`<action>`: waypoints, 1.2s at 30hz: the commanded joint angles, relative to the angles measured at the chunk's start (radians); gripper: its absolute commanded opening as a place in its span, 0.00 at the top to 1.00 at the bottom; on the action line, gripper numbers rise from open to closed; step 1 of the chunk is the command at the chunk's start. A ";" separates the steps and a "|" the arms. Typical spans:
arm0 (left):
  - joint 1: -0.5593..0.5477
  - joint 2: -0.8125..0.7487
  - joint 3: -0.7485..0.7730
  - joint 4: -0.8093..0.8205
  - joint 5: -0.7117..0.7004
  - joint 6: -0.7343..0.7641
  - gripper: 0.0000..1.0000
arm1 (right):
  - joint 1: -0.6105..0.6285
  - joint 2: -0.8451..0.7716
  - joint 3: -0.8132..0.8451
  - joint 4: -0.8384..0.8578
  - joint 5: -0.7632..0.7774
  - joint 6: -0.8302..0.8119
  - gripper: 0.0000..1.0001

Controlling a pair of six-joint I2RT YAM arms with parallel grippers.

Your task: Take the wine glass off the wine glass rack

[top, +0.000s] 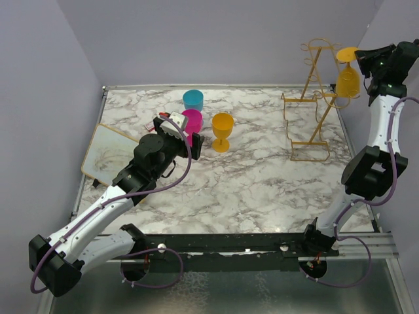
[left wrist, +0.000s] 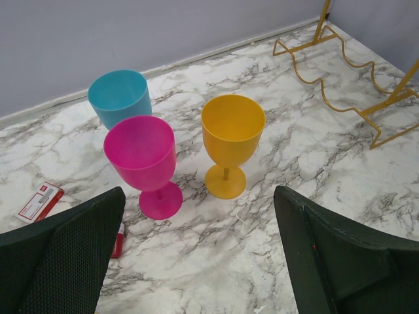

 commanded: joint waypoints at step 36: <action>0.041 0.019 0.001 0.020 0.009 -0.035 0.01 | 0.462 -0.599 -0.443 0.738 -0.710 -0.617 0.99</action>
